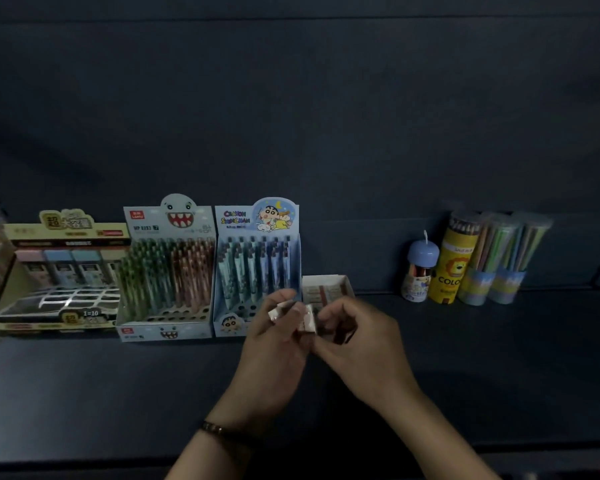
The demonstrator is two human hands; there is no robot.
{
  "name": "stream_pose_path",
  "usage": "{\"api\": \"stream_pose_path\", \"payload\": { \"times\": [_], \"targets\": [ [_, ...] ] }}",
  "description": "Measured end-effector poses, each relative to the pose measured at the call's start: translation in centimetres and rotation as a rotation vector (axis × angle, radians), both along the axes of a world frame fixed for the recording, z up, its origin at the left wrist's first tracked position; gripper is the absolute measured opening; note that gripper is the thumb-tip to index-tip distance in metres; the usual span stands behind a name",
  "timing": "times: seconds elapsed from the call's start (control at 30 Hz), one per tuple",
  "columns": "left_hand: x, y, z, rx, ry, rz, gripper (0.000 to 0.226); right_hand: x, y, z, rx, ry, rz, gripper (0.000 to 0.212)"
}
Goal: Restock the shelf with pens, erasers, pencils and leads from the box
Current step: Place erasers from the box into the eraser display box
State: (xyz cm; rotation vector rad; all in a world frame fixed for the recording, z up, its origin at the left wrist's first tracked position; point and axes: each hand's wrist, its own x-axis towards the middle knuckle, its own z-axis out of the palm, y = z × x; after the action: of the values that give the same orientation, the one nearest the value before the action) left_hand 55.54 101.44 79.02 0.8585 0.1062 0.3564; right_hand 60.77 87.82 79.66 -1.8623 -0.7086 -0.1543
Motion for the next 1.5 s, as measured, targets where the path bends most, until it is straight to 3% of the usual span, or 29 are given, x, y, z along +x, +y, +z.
{"api": "stream_pose_path", "payload": {
  "times": [0.07,0.17,0.3,0.5,0.63,0.73,0.83,1.03,1.2,1.3,1.5],
  "targets": [
    [0.0,-0.6,0.2,-0.049,-0.002,-0.024,0.022,0.2,-0.1,-0.3,0.001,0.018,-0.029,0.024],
    [0.1,-1.1,0.3,-0.017,0.008,-0.006,0.015,0.5,-0.5,-0.3,0.108,0.204,0.007,0.020],
    [0.4,-0.5,-0.4,0.210,0.079,0.024,0.009,1.5,-1.5,0.0,0.209,0.343,0.087,0.012],
    [0.7,-0.7,-0.7,0.448,0.099,0.073,0.009,2.4,-2.2,-0.3,0.005,0.005,0.067,0.022],
    [0.6,0.4,-1.0,0.924,0.083,0.261,0.011,4.3,-3.1,0.5,-0.072,-0.090,0.048,0.018],
    [0.1,1.4,-1.8,1.161,0.156,0.405,0.020,7.3,-4.3,1.3,-0.305,-0.078,0.033,0.016],
    [0.3,1.8,-3.0,1.094,0.194,0.422,0.038,9.4,-4.0,1.8,-0.552,-0.124,0.071,0.009],
    [0.9,3.2,-4.4,0.941,0.175,0.236,0.027,10.6,-1.6,1.8,-0.821,-0.189,0.189,0.006],
    [0.3,3.2,-4.3,0.741,0.172,0.156,0.030,11.2,-1.1,0.7,-0.880,-0.190,0.169,0.003],
    [0.1,3.3,-4.4,0.741,0.125,0.166,0.039,11.5,-0.9,0.2,-0.889,-0.189,0.161,0.003],
    [-0.1,3.1,-4.1,0.741,0.075,0.143,0.030,12.0,-0.8,0.8,-0.976,-0.125,0.244,0.011]
  ]
}}
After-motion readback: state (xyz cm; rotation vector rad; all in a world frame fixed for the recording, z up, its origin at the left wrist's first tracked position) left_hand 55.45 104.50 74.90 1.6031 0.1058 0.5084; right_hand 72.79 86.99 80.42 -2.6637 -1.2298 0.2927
